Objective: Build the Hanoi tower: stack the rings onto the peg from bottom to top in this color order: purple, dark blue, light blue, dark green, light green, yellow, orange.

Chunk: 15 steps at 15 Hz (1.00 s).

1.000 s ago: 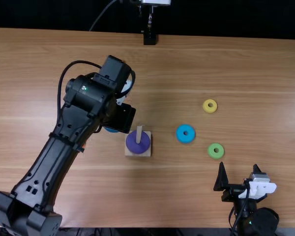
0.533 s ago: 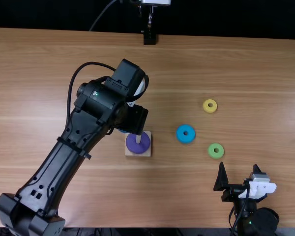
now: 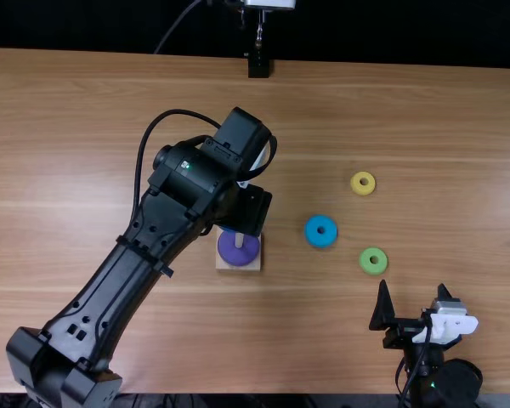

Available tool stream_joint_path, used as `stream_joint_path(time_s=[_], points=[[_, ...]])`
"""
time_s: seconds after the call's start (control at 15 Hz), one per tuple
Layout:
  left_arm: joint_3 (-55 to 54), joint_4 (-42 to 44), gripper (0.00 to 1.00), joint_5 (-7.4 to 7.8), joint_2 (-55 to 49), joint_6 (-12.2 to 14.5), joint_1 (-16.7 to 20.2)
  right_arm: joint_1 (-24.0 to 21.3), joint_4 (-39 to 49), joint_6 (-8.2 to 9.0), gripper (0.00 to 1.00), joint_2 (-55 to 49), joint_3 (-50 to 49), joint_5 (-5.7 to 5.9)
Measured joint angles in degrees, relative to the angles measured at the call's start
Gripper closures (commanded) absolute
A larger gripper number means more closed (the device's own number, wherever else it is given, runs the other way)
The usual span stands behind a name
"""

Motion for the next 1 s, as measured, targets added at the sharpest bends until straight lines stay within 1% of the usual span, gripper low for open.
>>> stream_joint_path(time_s=[0.4, 0.67, 0.87, 0.93, 1.0], points=[[0.0, 0.0, 1.0, 0.02, 0.6, -0.1, -0.1, 0.0, 0.0, 0.0, 0.0, 0.0, 0.0, 0.0], [0.0, 0.0, 1.0, 0.0, 1.2, -0.5, -1.1, 0.0, 0.0, 0.02, 0.0, 0.0, 0.0, 0.02], [0.0, 0.0, 1.0, 0.0, 3.0, -0.6, -1.3, 0.0, 0.0, 0.02, 0.0, 0.0, 0.0, 0.0], [0.0, 0.0, 0.95, -0.02, 3.5, -0.6, -1.5, 0.0, 0.0, 0.0, 0.0, 0.0, 0.0, 0.02], [0.0, 0.0, 0.76, -0.02, 3.5, -0.7, -1.5, 0.0, 0.0, 0.02, 0.0, 0.0, 0.0, 0.0]])
